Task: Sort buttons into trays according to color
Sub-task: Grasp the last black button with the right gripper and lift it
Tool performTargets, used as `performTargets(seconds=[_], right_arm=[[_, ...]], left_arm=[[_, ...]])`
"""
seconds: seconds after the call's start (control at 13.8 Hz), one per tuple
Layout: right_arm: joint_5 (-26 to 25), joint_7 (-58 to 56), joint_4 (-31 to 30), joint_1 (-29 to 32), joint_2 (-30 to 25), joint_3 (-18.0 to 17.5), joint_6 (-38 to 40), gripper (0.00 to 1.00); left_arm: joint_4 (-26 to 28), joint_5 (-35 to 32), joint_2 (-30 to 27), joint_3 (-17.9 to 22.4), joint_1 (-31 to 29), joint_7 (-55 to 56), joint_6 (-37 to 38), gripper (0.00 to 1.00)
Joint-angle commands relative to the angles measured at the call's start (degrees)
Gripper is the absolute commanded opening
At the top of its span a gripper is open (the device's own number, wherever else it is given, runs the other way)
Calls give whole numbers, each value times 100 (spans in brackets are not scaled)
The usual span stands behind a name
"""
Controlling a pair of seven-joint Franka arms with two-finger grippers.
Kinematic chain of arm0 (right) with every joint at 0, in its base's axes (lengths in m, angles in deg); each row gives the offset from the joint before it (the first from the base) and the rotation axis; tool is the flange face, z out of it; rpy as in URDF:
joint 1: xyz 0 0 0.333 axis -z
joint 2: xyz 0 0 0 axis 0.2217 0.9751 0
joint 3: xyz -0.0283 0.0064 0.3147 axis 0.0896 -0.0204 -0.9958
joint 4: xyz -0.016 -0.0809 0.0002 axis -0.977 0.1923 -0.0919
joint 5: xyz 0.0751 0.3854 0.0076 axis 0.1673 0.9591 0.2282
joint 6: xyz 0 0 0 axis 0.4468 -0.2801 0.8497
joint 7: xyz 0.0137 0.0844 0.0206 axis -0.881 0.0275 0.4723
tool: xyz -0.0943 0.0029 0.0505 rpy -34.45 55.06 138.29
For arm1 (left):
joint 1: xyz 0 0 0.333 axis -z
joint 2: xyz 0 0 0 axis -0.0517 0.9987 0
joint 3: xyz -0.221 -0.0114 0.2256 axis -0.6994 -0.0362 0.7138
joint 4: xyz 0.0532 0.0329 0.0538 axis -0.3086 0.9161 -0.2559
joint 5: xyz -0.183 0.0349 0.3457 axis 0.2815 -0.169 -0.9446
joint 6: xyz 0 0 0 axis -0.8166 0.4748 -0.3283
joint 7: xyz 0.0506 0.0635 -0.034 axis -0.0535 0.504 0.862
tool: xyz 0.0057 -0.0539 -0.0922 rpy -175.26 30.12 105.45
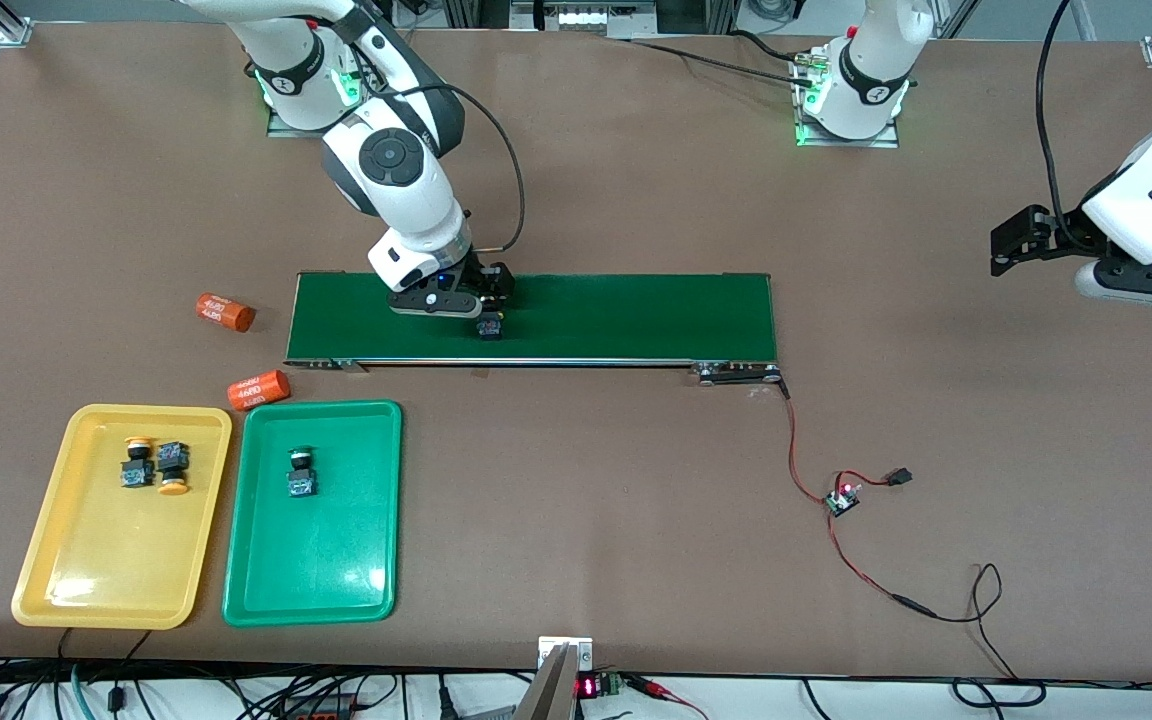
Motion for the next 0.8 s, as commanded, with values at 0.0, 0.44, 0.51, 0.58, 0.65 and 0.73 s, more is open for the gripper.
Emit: performTargets(seconds=[0.0, 0.44, 0.51, 0.58, 0.65, 0.73], right_arm=[[-313, 207, 110, -73, 186, 30, -18, 100], [-875, 216, 110, -55, 442, 83, -45, 68], [-911, 199, 110, -55, 442, 127, -45, 41], [-920, 172, 110, -46, 442, 188, -36, 18], [-920, 163, 118, -29, 442, 206, -36, 3], [-911, 111, 179, -20, 442, 223, -36, 0]], left_arm=[[-49, -15, -37, -11, -24, -41, 98, 100], [-49, -15, -37, -11, -24, -32, 107, 100], [-49, -15, -37, -11, -32, -32, 107, 100], [-49, -15, -37, -11, -32, -32, 107, 100], [-49, -15, -37, -11, -32, -32, 107, 100], [-49, -15, -37, -11, -32, -32, 107, 100]])
